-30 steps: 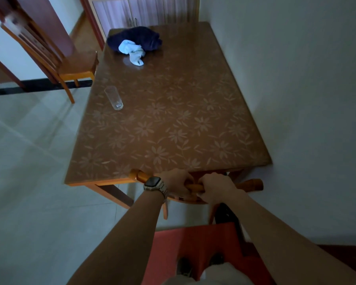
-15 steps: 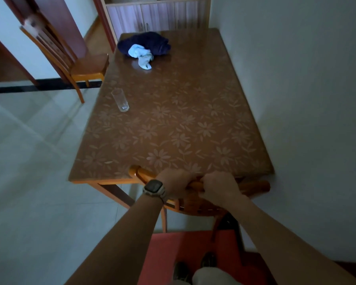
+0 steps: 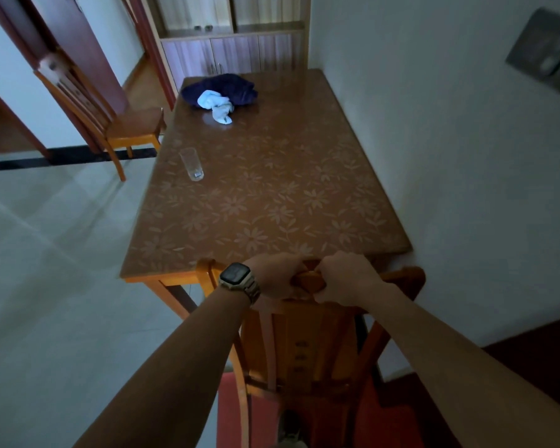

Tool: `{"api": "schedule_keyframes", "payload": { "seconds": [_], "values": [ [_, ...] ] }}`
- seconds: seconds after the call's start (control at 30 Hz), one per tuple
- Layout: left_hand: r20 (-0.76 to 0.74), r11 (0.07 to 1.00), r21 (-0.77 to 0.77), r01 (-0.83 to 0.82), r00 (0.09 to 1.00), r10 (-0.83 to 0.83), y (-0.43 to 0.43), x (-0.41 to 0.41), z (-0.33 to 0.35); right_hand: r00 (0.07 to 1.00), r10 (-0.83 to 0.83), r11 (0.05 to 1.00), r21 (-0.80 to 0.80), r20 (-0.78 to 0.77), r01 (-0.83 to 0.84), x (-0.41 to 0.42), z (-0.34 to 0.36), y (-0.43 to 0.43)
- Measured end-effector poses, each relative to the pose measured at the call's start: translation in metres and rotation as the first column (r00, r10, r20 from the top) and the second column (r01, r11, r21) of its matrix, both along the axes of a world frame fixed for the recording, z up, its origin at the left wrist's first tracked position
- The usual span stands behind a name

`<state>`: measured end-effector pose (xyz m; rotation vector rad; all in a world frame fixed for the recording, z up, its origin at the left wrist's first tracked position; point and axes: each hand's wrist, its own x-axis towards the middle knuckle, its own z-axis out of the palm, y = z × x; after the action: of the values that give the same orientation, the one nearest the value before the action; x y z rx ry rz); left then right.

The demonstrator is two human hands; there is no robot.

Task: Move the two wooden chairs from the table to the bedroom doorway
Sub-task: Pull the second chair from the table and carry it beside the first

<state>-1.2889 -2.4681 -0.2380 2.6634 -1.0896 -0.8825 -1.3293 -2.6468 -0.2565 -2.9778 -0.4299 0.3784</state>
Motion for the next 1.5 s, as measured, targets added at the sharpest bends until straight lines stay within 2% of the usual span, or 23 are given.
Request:
{"api": "schedule_keyframes", "payload": {
  "seconds": [0.23,0.57,0.73,0.97,1.2,1.37,1.5],
  "values": [
    [0.006,0.997,0.008,-0.077,0.997,0.077,0.017,-0.071,0.013,0.999,0.042,0.999,0.006,-0.005,-0.042,-0.064,0.010,0.015],
    [0.056,0.998,0.014,-0.057,0.997,0.056,0.043,-0.151,0.040,0.997,0.045,0.999,0.028,0.057,-0.047,-0.145,0.032,0.041],
    [0.048,1.000,-0.028,-0.009,0.999,0.010,0.064,-0.176,0.030,0.999,-0.008,1.000,0.027,0.045,0.007,-0.178,0.027,0.062],
    [0.057,1.000,-0.001,0.003,0.998,-0.002,0.094,-0.216,0.003,0.998,-0.057,0.998,0.018,-0.002,0.057,-0.225,0.006,0.096],
    [0.046,0.999,0.033,0.029,0.998,-0.031,0.091,-0.241,-0.008,0.990,-0.133,0.988,0.076,-0.037,0.135,-0.263,-0.008,0.096],
    [0.148,0.999,0.038,-0.012,0.989,0.006,0.105,-0.267,-0.016,0.996,-0.092,0.995,0.032,-0.008,0.092,-0.286,-0.010,0.107],
    [0.107,0.998,0.024,-0.056,0.993,0.053,0.116,-0.292,-0.021,0.996,-0.083,0.997,0.007,0.010,0.083,-0.314,-0.014,0.115]
  ]
}}
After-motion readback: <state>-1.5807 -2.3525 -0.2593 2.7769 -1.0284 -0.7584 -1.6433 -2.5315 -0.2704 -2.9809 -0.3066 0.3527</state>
